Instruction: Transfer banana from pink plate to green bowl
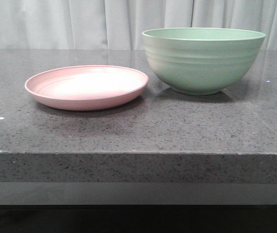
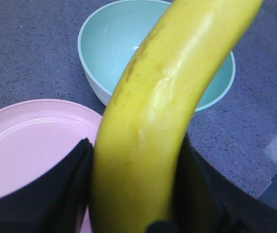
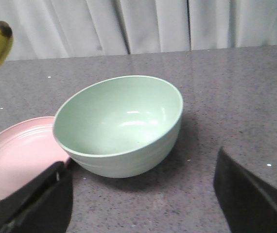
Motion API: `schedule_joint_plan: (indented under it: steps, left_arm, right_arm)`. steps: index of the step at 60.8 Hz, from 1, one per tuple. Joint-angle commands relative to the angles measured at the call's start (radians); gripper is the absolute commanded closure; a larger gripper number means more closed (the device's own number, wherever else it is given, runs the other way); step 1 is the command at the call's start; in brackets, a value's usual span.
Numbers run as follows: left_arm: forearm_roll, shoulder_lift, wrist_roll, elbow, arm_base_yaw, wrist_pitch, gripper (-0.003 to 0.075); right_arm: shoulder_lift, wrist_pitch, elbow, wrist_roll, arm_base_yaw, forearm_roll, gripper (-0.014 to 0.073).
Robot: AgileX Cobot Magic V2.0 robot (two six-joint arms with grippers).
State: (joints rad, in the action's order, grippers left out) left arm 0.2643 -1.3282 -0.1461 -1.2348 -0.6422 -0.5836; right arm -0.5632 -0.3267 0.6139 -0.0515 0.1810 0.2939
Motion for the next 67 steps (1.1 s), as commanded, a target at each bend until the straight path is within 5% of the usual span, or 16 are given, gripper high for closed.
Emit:
schedule_joint_plan:
  steps: [1, 28, 67]
  left_arm:
    - [0.022, 0.034, -0.002, -0.030, -0.009, 0.089, 0.0596]
    - [0.022, 0.034, -0.002, -0.030, -0.009, 0.066, 0.0596]
    - [0.026, -0.001, 0.002, -0.029, -0.007, 0.051, 0.0596]
  right_arm:
    - [-0.057, 0.072, 0.062, -0.002, 0.038, 0.063, -0.0061]
    - [-0.363, 0.263, 0.261, -0.002, 0.309, 0.240, -0.0058]
    - [-0.704, 0.347, 0.515, -0.002, 0.430, 0.309, -0.0058]
